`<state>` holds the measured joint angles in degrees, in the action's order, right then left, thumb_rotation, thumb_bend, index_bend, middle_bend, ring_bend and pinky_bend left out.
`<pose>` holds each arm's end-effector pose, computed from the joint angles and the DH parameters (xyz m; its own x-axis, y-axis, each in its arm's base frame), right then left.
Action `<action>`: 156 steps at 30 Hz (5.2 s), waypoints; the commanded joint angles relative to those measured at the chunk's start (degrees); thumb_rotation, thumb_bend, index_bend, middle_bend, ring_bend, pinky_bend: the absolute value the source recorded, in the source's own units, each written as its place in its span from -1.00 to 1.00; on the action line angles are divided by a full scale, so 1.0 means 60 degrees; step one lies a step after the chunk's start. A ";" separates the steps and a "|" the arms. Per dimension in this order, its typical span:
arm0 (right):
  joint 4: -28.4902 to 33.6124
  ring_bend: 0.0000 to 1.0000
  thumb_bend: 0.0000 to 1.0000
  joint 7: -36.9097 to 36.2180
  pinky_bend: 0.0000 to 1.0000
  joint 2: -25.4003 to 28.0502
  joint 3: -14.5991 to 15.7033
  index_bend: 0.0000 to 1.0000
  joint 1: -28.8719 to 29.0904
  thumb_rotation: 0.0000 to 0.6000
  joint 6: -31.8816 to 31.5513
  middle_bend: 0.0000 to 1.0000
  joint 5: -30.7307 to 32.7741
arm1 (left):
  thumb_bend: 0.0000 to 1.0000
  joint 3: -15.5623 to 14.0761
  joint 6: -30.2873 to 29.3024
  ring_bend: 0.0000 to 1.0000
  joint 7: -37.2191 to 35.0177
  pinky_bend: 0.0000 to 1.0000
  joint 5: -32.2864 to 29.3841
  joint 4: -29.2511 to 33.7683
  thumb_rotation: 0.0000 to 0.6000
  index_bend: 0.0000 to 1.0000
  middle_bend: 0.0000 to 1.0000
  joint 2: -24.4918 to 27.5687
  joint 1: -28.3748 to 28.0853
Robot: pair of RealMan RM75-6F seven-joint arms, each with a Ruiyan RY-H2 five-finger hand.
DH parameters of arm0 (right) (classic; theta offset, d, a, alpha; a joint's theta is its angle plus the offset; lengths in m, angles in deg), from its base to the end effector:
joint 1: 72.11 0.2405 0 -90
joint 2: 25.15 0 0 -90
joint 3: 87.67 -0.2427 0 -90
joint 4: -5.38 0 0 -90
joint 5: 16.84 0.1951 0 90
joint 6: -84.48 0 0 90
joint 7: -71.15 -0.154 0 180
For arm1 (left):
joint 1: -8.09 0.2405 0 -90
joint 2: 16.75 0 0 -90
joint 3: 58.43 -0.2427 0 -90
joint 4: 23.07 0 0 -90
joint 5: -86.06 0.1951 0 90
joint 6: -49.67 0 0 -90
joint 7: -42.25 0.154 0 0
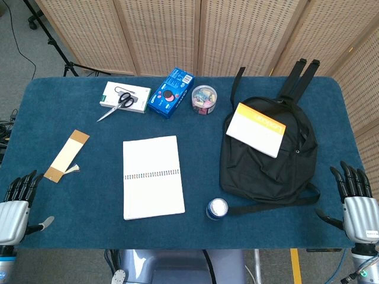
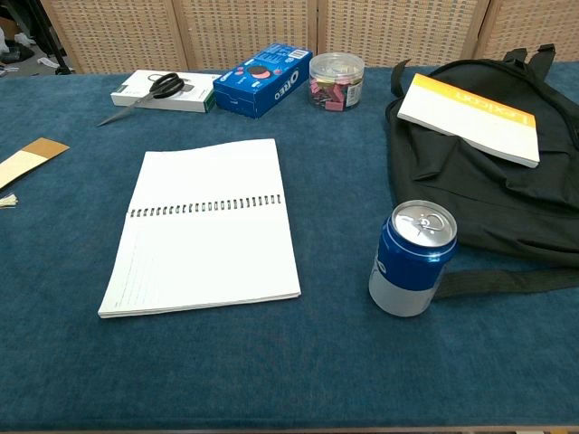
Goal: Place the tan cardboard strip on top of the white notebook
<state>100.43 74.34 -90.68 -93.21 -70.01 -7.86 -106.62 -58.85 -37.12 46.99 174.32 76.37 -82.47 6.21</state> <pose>-0.2713 -0.1814 0.1775 0.3755 0.1506 0.9145 -0.9228 -0.0309 0.3840 -0.2732 0.1613 0.1435 0.3348 0.0546 0.9407 0.9422 -0.0047 -0.3351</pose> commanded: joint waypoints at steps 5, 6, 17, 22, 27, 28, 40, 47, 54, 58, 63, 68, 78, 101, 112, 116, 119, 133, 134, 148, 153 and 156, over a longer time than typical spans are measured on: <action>0.0005 -1.00 -0.69 0.0028 -1.00 -0.0008 0.0016 -0.86 -0.0018 1.00 -0.0024 -1.00 -0.0011 | -1.00 0.0454 0.0504 -1.00 -0.0764 -1.00 -0.0799 -0.0180 1.00 -1.00 -1.00 0.0120 -0.0311; 0.0011 -1.00 -0.69 0.0025 -1.00 -0.0007 0.0017 -0.86 -0.0022 1.00 -0.0036 -1.00 -0.0019 | -1.00 0.0571 0.0683 -1.00 -0.0890 -1.00 -0.1031 -0.0237 1.00 -1.00 -1.00 0.0117 -0.0402; -0.0040 -1.00 -0.69 -0.0277 -1.00 0.0044 -0.0118 -0.86 0.0108 1.00 0.0300 -1.00 0.0368 | -1.00 0.3204 0.4055 -1.00 0.1523 -1.00 -0.8425 -0.1160 1.00 -0.91 -1.00 -0.0867 -0.3613; -0.0074 -1.00 -0.69 -0.0450 -1.00 0.0093 -0.0158 -0.86 0.0147 1.00 0.0418 -1.00 0.0497 | -1.00 0.3403 0.3918 -1.00 0.2875 -1.00 -1.0506 -0.2131 1.00 -0.85 -1.00 -0.1939 -0.4543; -0.0072 -1.00 -0.69 -0.0569 -1.00 0.0136 -0.0159 -0.86 0.0154 1.00 0.0456 -1.00 0.0531 | -1.00 0.3665 0.3374 -1.00 0.3632 -1.00 -1.1571 -0.3257 1.00 -0.69 -1.00 -0.3003 -0.5188; -0.0069 -1.00 -0.69 -0.0600 -1.00 0.0146 -0.0159 -0.86 0.0153 1.00 0.0460 -1.00 0.0537 | -1.00 0.3685 0.3323 -1.00 0.3779 -1.00 -1.1683 -0.3484 1.00 -0.66 -1.00 -0.3181 -0.5303; -0.0049 -1.00 -0.69 -0.0909 -1.00 0.0282 -0.0203 -0.86 0.0154 1.00 0.0493 -1.00 0.0638 | -1.00 0.4163 0.3112 -1.00 0.5639 -1.00 -1.3243 -0.5613 1.00 -0.28 -1.00 -0.4702 -0.6233; -0.0050 -1.00 -0.69 -0.1016 -1.00 0.0334 -0.0223 -0.86 0.0149 1.00 0.0492 -1.00 0.0681 | -1.00 0.4471 0.3394 -1.00 0.5819 -1.00 -1.3472 -0.6118 1.00 -0.28 -1.00 -0.4868 -0.6237; -0.0044 -1.00 -0.69 -0.0986 -1.00 0.0328 -0.0215 -0.86 0.0160 1.00 0.0508 -1.00 0.0683 | -1.00 0.4789 0.3805 -1.00 0.5861 -1.00 -1.3723 -0.6441 1.00 -0.28 -1.00 -0.4793 -0.6113; -0.0040 -1.00 -0.69 -0.0901 -1.00 0.0288 -0.0184 -0.86 0.0168 1.00 0.0517 -1.00 0.0648 | -1.00 0.4989 0.4216 -1.00 0.5956 -1.00 -1.4055 -0.6526 1.00 -0.28 -1.00 -0.4712 -0.6042; -0.0043 -1.00 -0.69 -0.0872 -1.00 0.0273 -0.0174 -0.86 0.0174 1.00 0.0522 -1.00 0.0637 | -1.00 0.5051 0.4332 -1.00 0.6025 -1.00 -1.4162 -0.6696 1.00 -0.28 -1.00 -0.4726 -0.6024; -0.0036 -1.00 -0.69 -0.0897 -1.00 0.0278 -0.0170 -0.86 0.0178 1.00 0.0536 -1.00 0.0641 | -1.00 0.5081 0.4478 -1.00 0.6082 -1.00 -1.4212 -0.6851 1.00 -0.18 -1.00 -0.4745 -0.6009; -0.0019 -1.00 -0.69 -0.0975 -1.00 0.0296 -0.0147 -0.86 0.0177 1.00 0.0537 -1.00 0.0612 | -0.90 0.5122 0.4337 -1.00 0.6206 -1.00 -1.4150 -0.6845 1.00 0.02 -1.00 -0.4833 -0.6013; 0.0011 -1.00 -0.69 -0.0871 -1.00 0.0283 -0.0108 -0.86 0.0180 1.00 0.0562 -1.00 0.0605 | -0.89 0.5027 0.3949 -1.00 0.5233 -1.00 -1.2869 -0.4895 1.00 0.02 -1.00 -0.3764 -0.5486; 0.0026 -1.00 -0.69 -0.0903 -1.00 0.0311 -0.0115 -0.86 0.0166 1.00 0.0526 -1.00 0.0602 | -0.89 0.4790 0.2996 -1.00 0.4526 -1.00 -1.1363 -0.2387 1.00 0.02 -1.00 -0.3130 -0.5314; 0.0024 -1.00 -0.69 -0.0927 -1.00 0.0320 -0.0119 -0.86 0.0160 1.00 0.0508 -1.00 0.0597 | -0.89 0.4344 0.2672 -1.00 0.4390 -1.00 -1.0539 -0.1304 1.00 0.02 -1.00 -0.2940 -0.5176; 0.0024 -1.00 -0.69 -0.0931 -1.00 0.0320 -0.0118 -0.86 0.0159 1.00 0.0498 -1.00 0.0586 | -0.90 0.4055 0.2720 -1.00 0.4144 -1.00 -0.9976 -0.0847 1.00 0.02 -1.00 -0.2808 -0.5044; 0.0058 -1.00 -0.69 -0.0900 -1.00 0.0329 -0.0088 -0.86 0.0147 1.00 0.0483 -1.00 0.0538 | -0.91 0.2242 0.5354 -1.00 0.1595 -1.00 -0.5590 -0.0368 1.00 0.05 -1.00 -0.2081 -0.4704; 0.0059 -1.00 -0.69 -0.0902 -1.00 0.0330 -0.0089 -0.86 0.0147 1.00 0.0486 -1.00 0.0541 | -0.91 0.2175 0.5435 -1.00 0.1472 -1.00 -0.5418 -0.0445 1.00 0.05 -1.00 -0.2122 -0.4727; 0.0051 -1.00 -0.69 -0.0876 -1.00 0.0326 -0.0091 -0.86 0.0159 1.00 0.0533 -1.00 0.0588 | -0.91 0.1776 0.5581 -1.00 0.1875 -1.00 -0.5616 -0.0696 1.00 0.06 -1.00 -0.3261 -0.5399; 0.0066 -1.00 -0.69 -0.0909 -1.00 0.0350 -0.0086 -0.86 0.0168 1.00 0.0572 -1.00 0.0603 | -0.92 0.1770 0.5219 -1.00 0.2759 -1.00 -0.6468 -0.0481 1.00 0.06 -1.00 -0.3578 -0.5692; 0.0067 -1.00 -0.69 -0.0931 -1.00 0.0365 -0.0093 -0.86 0.0160 1.00 0.0552 -1.00 0.0602 | -0.91 0.1763 0.4972 -1.00 0.3251 -1.00 -0.6984 -0.0418 1.00 0.06 -1.00 -0.3748 -0.5857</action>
<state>100.83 68.77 -88.50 -93.76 -69.04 -4.54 -103.01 -48.25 -6.01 64.62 134.32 73.40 -103.98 -28.03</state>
